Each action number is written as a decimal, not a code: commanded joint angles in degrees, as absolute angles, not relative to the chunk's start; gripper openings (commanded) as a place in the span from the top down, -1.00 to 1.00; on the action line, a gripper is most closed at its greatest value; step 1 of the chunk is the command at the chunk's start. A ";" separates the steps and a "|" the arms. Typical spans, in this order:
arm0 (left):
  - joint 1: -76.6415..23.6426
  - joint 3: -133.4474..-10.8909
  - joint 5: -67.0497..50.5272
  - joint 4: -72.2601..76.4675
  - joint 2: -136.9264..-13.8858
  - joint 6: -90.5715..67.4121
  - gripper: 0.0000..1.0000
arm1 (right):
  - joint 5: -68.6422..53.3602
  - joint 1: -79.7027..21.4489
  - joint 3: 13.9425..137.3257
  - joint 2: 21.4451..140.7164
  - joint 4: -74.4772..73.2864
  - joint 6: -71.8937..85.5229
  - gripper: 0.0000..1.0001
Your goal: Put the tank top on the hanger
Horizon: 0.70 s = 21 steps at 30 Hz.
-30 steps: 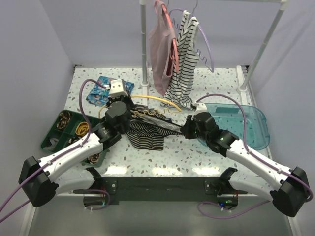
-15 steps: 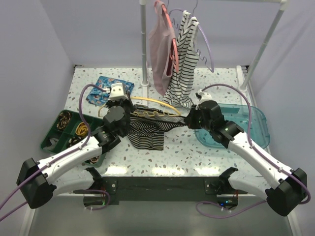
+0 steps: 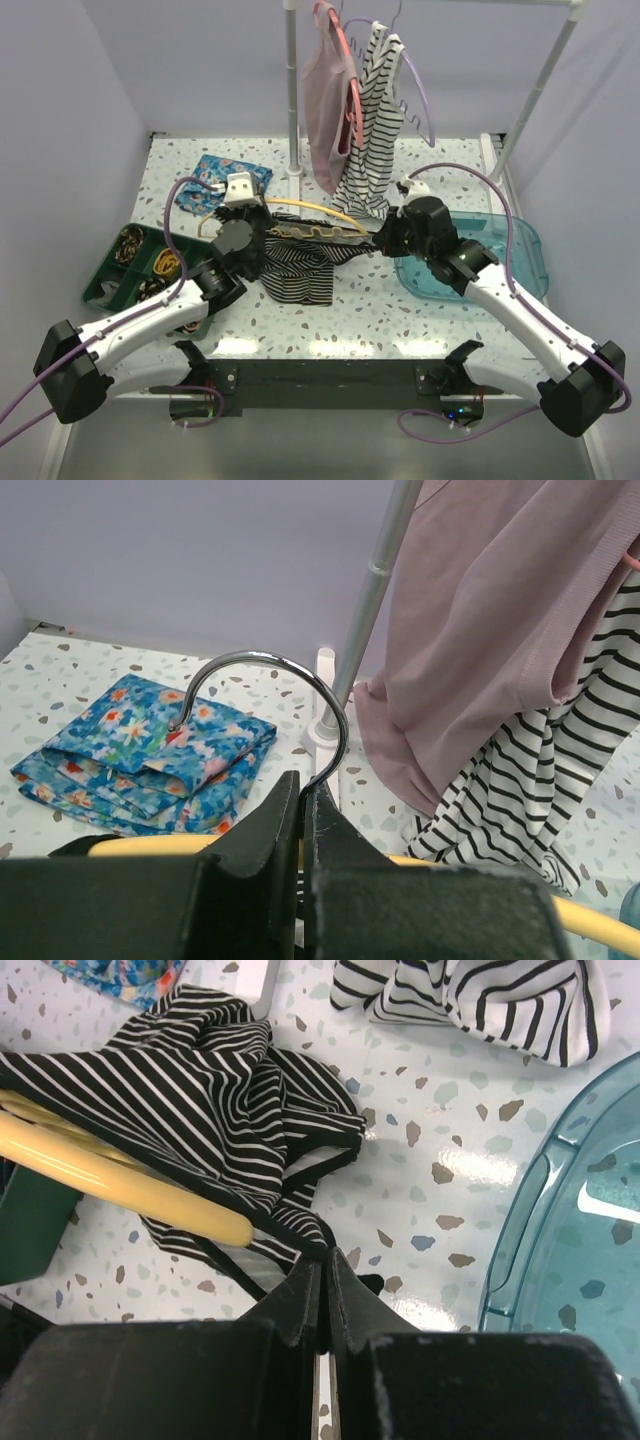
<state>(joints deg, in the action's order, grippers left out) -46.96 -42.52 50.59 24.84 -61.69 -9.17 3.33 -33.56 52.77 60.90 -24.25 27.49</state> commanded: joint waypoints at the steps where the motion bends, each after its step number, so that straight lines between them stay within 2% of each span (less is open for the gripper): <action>1: -47.28 -42.01 53.35 30.94 -60.73 -7.38 1.00 | 4.31 -33.05 57.74 62.05 -26.37 25.40 1.00; 21: -48.78 -44.74 52.47 32.17 -64.51 -4.92 1.00 | 0.70 -33.22 62.40 64.25 -27.16 24.70 1.00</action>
<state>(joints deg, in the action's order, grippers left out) -48.01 -41.76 51.46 26.74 -64.18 -6.24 1.43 -33.34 58.92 64.47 -26.61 25.82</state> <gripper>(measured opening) 0.052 0.018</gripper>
